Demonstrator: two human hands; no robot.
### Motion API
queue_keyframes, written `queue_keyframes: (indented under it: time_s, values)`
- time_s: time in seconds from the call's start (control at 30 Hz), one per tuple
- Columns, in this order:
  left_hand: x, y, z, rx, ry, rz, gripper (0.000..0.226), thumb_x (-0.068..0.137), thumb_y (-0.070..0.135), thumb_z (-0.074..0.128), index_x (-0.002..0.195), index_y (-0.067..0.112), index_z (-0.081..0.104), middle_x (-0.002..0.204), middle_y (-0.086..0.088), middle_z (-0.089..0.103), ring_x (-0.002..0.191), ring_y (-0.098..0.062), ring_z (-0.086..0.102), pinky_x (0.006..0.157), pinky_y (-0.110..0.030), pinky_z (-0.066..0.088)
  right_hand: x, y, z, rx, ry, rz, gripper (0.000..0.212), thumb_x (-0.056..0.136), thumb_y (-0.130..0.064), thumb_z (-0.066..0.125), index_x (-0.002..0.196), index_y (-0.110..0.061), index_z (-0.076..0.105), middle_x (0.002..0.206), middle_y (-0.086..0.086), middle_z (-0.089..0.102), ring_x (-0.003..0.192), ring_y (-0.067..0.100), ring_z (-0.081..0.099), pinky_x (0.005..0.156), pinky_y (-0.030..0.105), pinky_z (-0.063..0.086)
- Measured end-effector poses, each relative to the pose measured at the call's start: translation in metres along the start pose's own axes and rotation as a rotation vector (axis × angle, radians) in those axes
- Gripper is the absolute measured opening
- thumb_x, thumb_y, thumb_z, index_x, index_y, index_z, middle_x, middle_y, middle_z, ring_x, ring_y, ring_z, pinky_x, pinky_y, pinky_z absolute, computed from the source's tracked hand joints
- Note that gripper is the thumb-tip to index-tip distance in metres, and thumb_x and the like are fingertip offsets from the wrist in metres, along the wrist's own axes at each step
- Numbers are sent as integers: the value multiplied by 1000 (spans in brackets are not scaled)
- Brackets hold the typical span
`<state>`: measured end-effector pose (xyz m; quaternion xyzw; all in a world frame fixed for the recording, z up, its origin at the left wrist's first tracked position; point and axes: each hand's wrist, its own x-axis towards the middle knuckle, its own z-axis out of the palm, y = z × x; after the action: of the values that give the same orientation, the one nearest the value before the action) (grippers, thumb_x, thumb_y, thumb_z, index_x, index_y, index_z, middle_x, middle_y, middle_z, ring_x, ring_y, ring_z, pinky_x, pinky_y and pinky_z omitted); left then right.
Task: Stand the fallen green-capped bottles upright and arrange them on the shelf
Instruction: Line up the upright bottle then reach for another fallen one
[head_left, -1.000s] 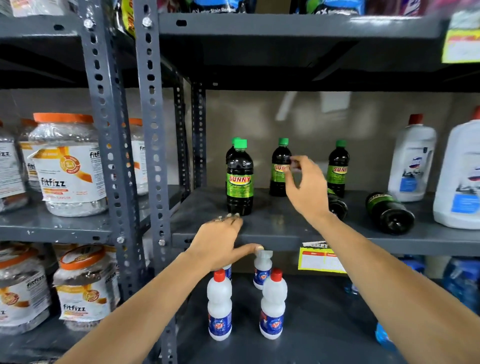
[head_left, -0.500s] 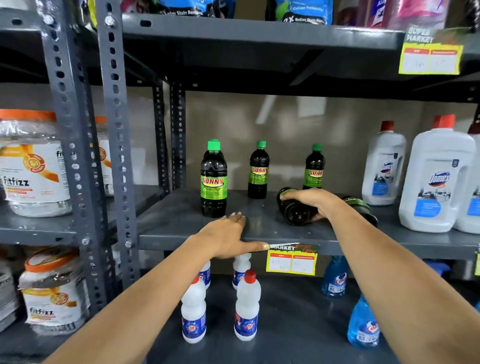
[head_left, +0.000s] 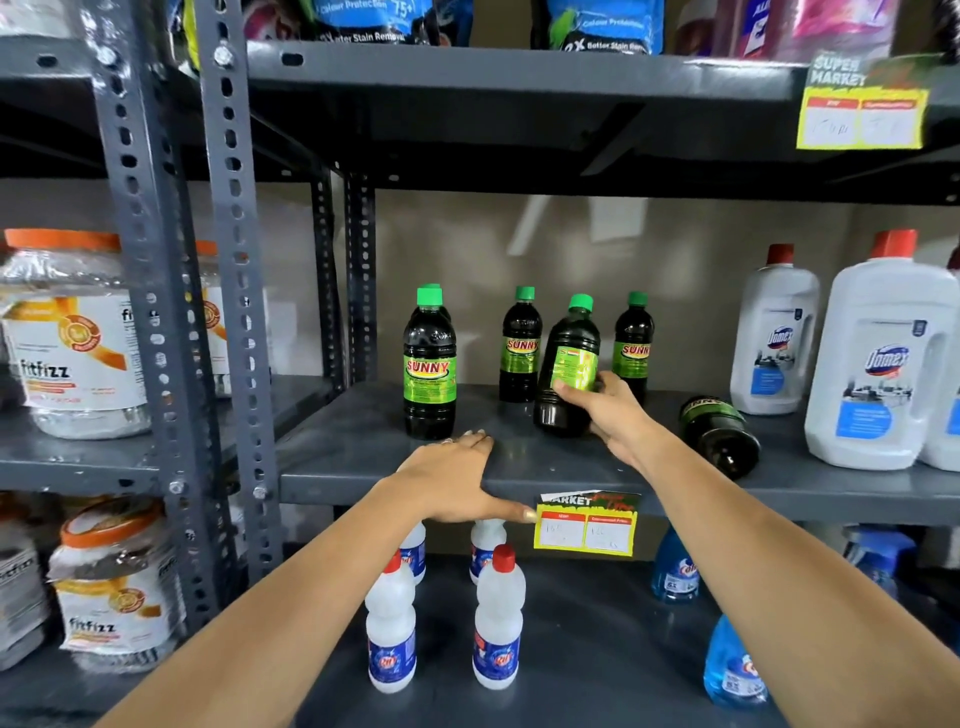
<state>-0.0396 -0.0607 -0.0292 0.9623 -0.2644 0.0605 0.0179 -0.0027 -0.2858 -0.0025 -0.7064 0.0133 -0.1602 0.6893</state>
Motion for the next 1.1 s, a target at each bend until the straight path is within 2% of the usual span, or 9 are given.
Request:
queue_keyframes:
  time_s: [0.13, 0.23, 0.43, 0.53, 0.6, 0.67, 0.9, 1.0, 1.1]
  values:
    - [1, -1, 0, -11, -10, 1, 130, 63, 93, 46, 157, 15, 4, 165, 3, 0, 150, -18, 10, 116, -39, 22, 5, 9, -2, -3, -82, -79, 55, 79, -7, 77, 123, -15, 46, 114, -1, 64, 114, 19, 59, 96, 34, 41]
    - [2, 0, -2, -7, -20, 2, 130, 64, 92, 46, 157, 14, 2, 165, 2, -2, 150, -16, 7, 117, -38, 20, 9, 14, -3, -58, -168, -118, 58, 78, -1, 76, 124, -17, 44, 124, 4, 62, 120, 20, 57, 106, 35, 41]
    - [1, 0, -2, 15, -5, 4, 126, 66, 92, 45, 157, 13, 8, 165, 0, 5, 151, -17, 7, 117, -40, 20, 13, 13, -2, 1, -189, -43, 59, 77, 16, 65, 127, -12, 49, 119, 8, 67, 119, 23, 58, 110, 36, 36]
    - [-1, 1, 0, 21, -9, 3, 126, 66, 92, 45, 157, 13, 8, 165, 0, 4, 150, -17, 8, 117, -41, 19, 12, 15, -2, -48, -154, -25, 58, 70, 11, 75, 120, -12, 56, 115, 8, 70, 117, 24, 61, 108, 37, 39]
    - [-2, 1, 0, 25, -8, 6, 125, 67, 92, 44, 157, 13, 8, 165, -1, 4, 150, -18, 8, 117, -41, 20, 11, 16, -1, -96, -137, -45, 67, 61, 3, 85, 118, -12, 55, 117, 8, 69, 115, 23, 62, 108, 38, 41]
    - [-2, 1, 0, 22, -2, 6, 125, 67, 91, 45, 157, 13, 9, 165, -1, 5, 150, -18, 8, 117, -42, 21, 13, 16, -2, -80, -164, -28, 78, 54, 1, 85, 124, -9, 54, 120, 9, 69, 117, 24, 61, 111, 41, 38]
    - [-2, 1, -1, 24, 1, 0, 125, 66, 92, 44, 157, 13, 9, 165, 0, 5, 150, -18, 10, 116, -42, 23, 9, 13, -1, -114, -150, -51, 84, 64, 7, 81, 135, -9, 41, 127, 7, 62, 121, 23, 55, 111, 41, 36]
    - [-3, 2, -2, 20, 2, -1, 125, 66, 92, 44, 157, 14, 9, 165, 0, 5, 150, -18, 10, 116, -42, 23, 11, 15, -1, -79, -190, -54, 77, 69, 12, 73, 136, -8, 43, 130, 11, 63, 126, 27, 55, 113, 42, 36]
    - [-2, 2, -2, 11, -8, -2, 124, 67, 91, 46, 157, 14, 9, 165, 1, 5, 150, -17, 9, 117, -41, 23, 8, 15, 0, -164, -166, -81, 78, 67, -3, 84, 136, -10, 47, 124, 7, 66, 120, 23, 59, 107, 37, 40]
